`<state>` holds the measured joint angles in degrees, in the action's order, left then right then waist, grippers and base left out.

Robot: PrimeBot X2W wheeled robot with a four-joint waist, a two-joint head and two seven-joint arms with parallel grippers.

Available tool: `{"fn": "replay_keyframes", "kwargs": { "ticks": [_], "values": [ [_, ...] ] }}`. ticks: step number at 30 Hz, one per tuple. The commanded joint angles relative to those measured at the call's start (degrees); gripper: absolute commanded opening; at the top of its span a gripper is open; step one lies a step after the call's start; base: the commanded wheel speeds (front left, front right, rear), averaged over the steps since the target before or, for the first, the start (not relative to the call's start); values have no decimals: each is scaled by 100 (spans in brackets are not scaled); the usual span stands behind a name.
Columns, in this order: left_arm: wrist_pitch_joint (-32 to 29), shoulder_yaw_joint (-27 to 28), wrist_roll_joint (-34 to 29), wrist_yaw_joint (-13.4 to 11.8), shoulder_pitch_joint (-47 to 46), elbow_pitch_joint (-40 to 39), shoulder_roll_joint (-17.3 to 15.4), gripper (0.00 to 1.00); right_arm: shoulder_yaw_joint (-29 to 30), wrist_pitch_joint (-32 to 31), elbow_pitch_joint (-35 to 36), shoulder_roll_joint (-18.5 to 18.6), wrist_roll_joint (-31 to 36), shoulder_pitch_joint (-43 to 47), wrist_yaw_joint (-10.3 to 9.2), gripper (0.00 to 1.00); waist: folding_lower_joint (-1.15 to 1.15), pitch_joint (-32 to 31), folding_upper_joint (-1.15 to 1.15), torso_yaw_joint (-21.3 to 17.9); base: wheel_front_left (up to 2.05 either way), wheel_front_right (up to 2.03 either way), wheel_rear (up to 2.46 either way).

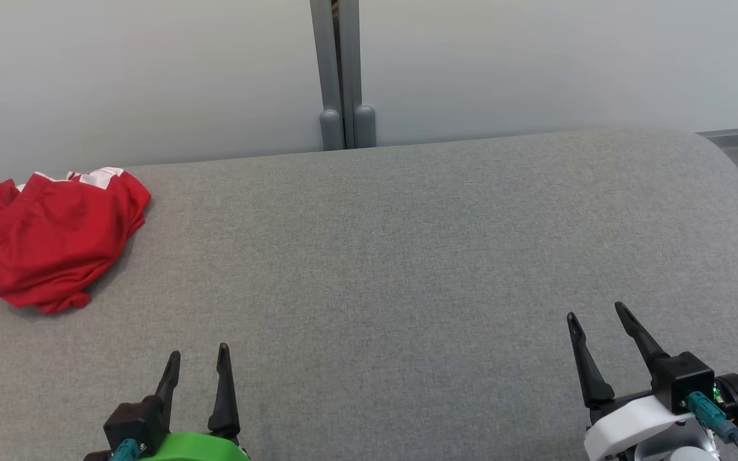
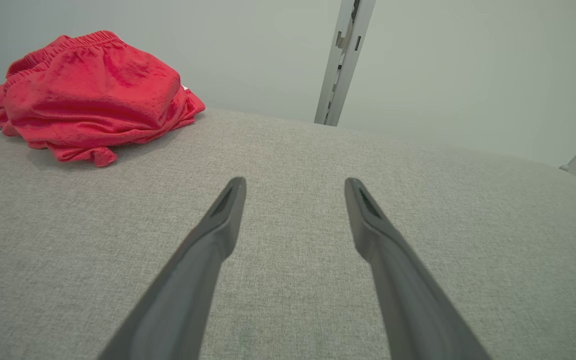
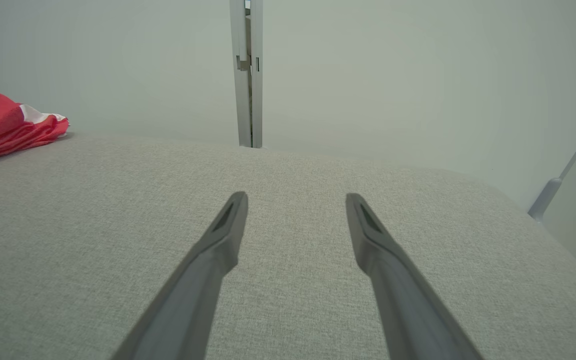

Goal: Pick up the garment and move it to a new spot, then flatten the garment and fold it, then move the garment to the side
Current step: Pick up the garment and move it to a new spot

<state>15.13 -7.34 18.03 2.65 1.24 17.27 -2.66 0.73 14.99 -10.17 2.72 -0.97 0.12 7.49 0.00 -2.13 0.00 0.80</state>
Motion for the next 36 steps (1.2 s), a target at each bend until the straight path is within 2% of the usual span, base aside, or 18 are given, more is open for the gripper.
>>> {"fn": "replay_keyframes", "kwargs": {
  "ticks": [1, 7, 12, 27, 36],
  "values": [
    [4, 23, 19, -15, 60, 18, -40, 100, 1, 30, -3, 30, -17, 28, 0, 100, 0, 4, 0, -1, 0, 0, 0],
    [5, -10, 18, -4, 45, 30, -40, 100, 41, 30, 13, 30, -13, 47, 0, 100, 0, 10, 0, 35, 0, 0, 0],
    [5, 5, -36, -11, -45, 25, -39, 100, 95, 29, 31, 28, -31, 77, 0, 100, 0, 6, 0, 281, 0, 0, 0],
    [3, 193, -200, 69, -47, -18, -36, 100, -10, 30, 50, 27, -131, 58, -1, 100, 0, 15, 0, 1895, 0, 0, 0],
    [4, 269, -216, 88, -16, -68, -36, 100, -58, 29, -1, 29, -161, 5, -2, 100, 0, 23, 0, 2371, 0, 0, 0]
  ]
}}
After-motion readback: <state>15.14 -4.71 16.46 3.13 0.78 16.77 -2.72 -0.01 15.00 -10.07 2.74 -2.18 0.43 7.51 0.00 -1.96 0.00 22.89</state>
